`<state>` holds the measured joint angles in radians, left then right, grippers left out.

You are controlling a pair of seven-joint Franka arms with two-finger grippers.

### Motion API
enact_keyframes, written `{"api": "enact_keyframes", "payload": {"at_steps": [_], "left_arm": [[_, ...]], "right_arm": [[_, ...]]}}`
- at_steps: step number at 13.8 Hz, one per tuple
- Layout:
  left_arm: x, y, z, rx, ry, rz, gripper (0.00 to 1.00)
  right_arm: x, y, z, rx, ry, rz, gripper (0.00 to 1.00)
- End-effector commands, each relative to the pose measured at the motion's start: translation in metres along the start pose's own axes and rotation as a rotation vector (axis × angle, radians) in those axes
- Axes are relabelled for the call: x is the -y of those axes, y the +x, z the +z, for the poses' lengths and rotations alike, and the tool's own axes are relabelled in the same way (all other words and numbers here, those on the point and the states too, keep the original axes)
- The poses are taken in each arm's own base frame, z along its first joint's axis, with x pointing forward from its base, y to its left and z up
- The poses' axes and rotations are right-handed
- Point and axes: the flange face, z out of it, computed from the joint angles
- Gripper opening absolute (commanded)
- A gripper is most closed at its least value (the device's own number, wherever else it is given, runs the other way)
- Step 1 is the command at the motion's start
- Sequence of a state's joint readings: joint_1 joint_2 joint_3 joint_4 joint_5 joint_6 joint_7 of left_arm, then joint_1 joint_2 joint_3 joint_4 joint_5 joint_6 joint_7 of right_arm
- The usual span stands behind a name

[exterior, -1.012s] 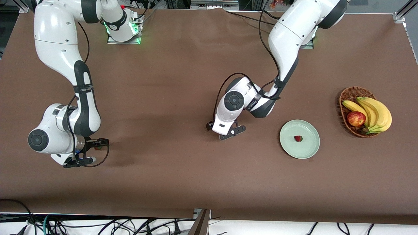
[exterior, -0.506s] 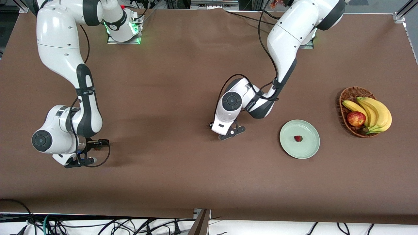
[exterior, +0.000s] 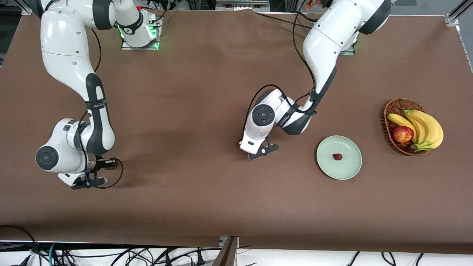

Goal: Collect all strawberries into plate
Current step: 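Carry the strawberry to the plate while the right gripper grasps the last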

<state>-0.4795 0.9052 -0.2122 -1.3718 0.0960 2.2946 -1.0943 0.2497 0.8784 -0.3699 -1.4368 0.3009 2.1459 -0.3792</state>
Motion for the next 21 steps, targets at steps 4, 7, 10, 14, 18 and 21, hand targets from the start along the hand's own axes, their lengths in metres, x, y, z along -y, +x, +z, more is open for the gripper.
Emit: {"api": "enact_keyframes", "payload": {"at_steps": [4, 7, 10, 14, 18, 21], "left_arm": [[0.045, 0.07, -0.071, 0.009, 0.078, 0.079, 0.0], [0.096, 0.126, -0.109, 0.032, 0.08, 0.222, 0.0], [0.133, 0.16, -0.123, 0.039, 0.108, 0.381, 0.0], [0.19, 0.206, -0.126, 0.041, 0.149, 0.63, 0.04], [0.239, 0.229, -0.11, 0.103, 0.2, 0.779, 0.12], [0.246, 0.234, -0.109, 0.111, 0.181, 0.798, 0.5]], "right_arm": [[0.043, 0.009, -0.021, -0.027, 0.019, -0.027, 0.0], [0.119, 0.017, -0.029, -0.03, 0.016, 0.062, 0.0], [0.243, 0.015, -0.029, -0.033, 0.061, 0.243, 0.02], [0.386, -0.001, -0.026, -0.112, 0.131, 0.442, 0.02], [0.486, -0.03, -0.019, -0.12, 0.264, 0.542, 0.02], [0.532, -0.047, -0.006, -0.153, 0.339, 0.577, 0.04]]}}
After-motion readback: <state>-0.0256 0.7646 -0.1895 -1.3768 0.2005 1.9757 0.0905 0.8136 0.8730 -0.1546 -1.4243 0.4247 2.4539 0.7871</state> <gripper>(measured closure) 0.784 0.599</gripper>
